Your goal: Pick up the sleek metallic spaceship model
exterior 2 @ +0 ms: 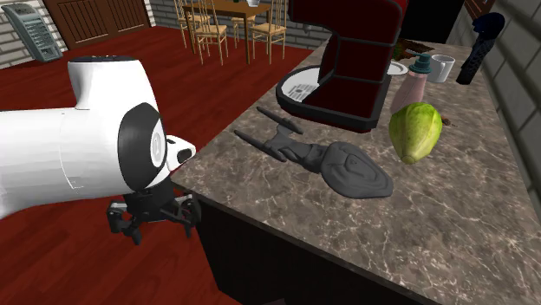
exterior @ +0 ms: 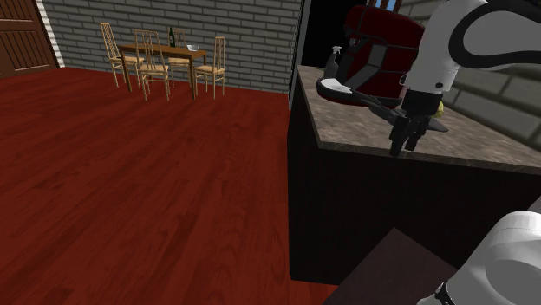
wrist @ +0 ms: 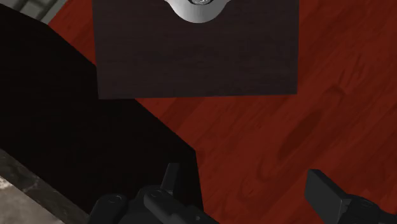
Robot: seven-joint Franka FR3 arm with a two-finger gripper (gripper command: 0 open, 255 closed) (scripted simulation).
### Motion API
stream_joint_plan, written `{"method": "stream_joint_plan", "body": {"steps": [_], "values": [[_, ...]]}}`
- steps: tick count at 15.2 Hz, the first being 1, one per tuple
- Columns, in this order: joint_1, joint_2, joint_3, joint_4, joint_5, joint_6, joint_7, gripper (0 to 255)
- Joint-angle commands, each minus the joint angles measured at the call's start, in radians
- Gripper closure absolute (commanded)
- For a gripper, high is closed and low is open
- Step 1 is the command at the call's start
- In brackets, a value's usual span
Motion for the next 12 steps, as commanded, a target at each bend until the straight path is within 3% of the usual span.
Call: {"method": "stream_joint_plan", "body": {"steps": [1,12], "values": [[0.000,0.000,0.000,0.000,0.000,0.000,0.000,0],[0.020,0.108,-0.295,0.116,-0.180,0.070,-0.512,0]]}}
